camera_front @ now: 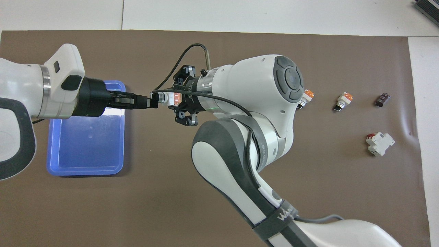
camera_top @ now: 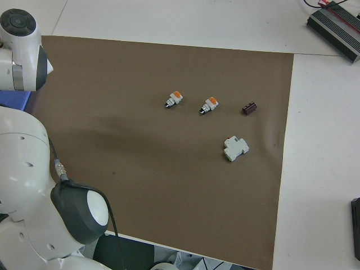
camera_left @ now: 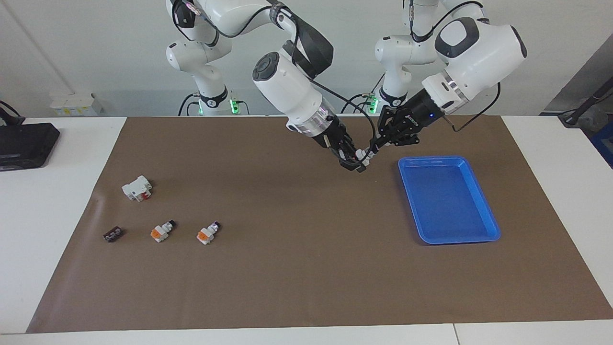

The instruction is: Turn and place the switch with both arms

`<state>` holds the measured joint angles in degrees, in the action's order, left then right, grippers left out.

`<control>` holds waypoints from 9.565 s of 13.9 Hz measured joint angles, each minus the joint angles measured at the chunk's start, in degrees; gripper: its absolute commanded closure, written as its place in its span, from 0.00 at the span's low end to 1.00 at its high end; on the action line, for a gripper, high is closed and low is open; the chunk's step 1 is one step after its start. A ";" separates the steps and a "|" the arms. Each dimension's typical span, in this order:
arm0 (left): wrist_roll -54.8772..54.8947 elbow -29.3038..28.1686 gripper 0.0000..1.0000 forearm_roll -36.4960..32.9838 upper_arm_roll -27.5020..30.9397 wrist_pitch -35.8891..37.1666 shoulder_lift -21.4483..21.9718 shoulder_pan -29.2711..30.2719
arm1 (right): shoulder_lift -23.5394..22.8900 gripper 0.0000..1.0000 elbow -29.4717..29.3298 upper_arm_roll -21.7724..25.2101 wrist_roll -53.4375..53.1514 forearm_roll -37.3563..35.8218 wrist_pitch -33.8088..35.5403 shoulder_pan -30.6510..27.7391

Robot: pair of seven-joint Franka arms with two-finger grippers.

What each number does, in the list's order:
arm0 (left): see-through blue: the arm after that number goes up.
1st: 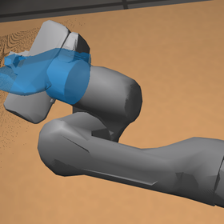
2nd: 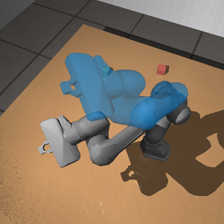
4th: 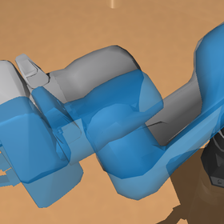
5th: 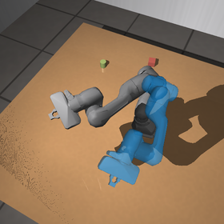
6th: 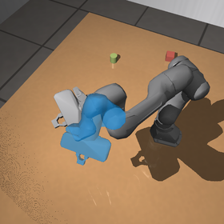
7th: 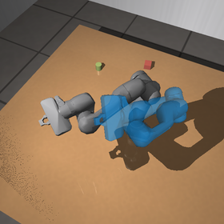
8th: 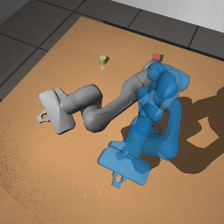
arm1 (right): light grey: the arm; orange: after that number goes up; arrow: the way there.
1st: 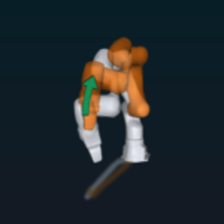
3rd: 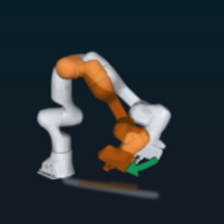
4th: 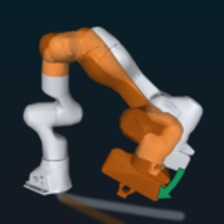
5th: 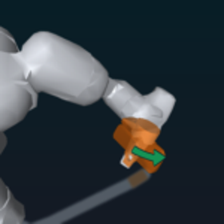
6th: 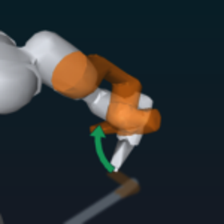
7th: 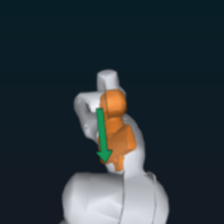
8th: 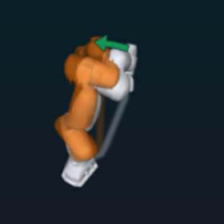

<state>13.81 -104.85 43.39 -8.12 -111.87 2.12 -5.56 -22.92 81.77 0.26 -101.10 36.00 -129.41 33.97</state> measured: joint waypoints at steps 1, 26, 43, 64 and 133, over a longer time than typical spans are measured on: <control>-0.66 -0.09 1.00 0.00 0.00 -0.07 0.07 -0.01 | 0.00 1.00 0.01 0.00 0.00 -0.01 0.00 0.01; -55.40 -1.09 1.00 0.15 0.15 -1.71 0.73 -0.83 | -0.15 1.00 0.47 -0.23 0.12 -0.25 0.08 0.20; -85.16 -3.54 1.00 0.67 0.17 -6.76 1.75 -0.77 | -0.77 1.00 0.07 -0.28 0.12 -0.25 -1.03 0.30; -84.61 -3.80 1.00 0.53 0.74 -9.58 1.57 0.16 | 0.12 0.00 -0.11 -0.27 0.11 -0.25 2.26 0.20; -11.75 6.08 0.12 -43.70 -0.18 2.70 -9.03 5.70 | 23.12 0.00 6.09 1.05 91.83 -36.60 45.94 -31.41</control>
<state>2.07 -98.77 -0.30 -8.30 -109.17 -6.91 0.13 0.20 87.85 1.32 -9.27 -0.60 -83.48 2.57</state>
